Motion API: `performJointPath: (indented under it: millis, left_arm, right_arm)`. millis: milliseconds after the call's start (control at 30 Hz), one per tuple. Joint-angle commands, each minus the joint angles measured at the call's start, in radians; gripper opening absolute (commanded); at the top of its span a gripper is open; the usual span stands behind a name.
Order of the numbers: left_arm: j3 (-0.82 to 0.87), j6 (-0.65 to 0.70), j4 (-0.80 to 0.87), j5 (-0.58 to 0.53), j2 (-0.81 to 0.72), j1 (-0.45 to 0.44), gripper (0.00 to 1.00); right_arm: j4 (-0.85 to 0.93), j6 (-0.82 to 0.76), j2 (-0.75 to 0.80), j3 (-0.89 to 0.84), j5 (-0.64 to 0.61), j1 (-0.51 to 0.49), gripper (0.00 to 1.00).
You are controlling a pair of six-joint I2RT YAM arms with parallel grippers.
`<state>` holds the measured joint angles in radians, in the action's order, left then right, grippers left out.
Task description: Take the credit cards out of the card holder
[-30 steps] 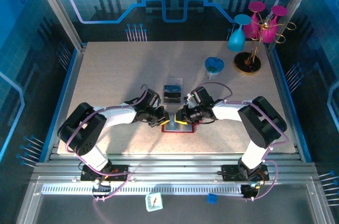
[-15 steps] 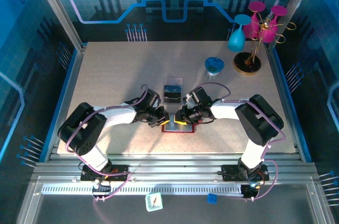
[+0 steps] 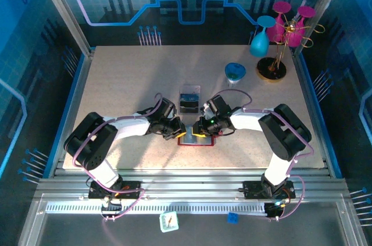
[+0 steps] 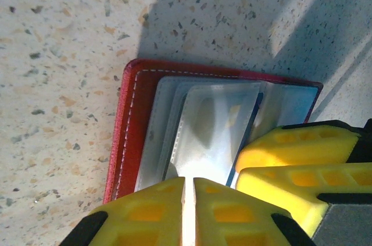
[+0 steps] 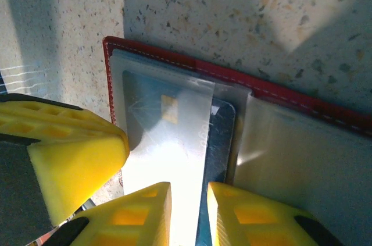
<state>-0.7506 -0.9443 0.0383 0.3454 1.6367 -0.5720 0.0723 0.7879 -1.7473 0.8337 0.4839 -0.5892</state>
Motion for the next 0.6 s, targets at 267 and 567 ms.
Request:
performJointPath:
  millis: [267,567]
  left_arm:
    - [-0.017,0.012,0.023,0.008,0.004,0.008,0.12]
    - [-0.095,0.095,0.171,-0.038,-0.013,-0.005,0.09]
  right_arm:
    - [0.060,-0.020,0.051,0.022,-0.019,-0.014,0.25]
    - [0.065,-0.021,0.090,0.026,-0.009,-0.004,0.25]
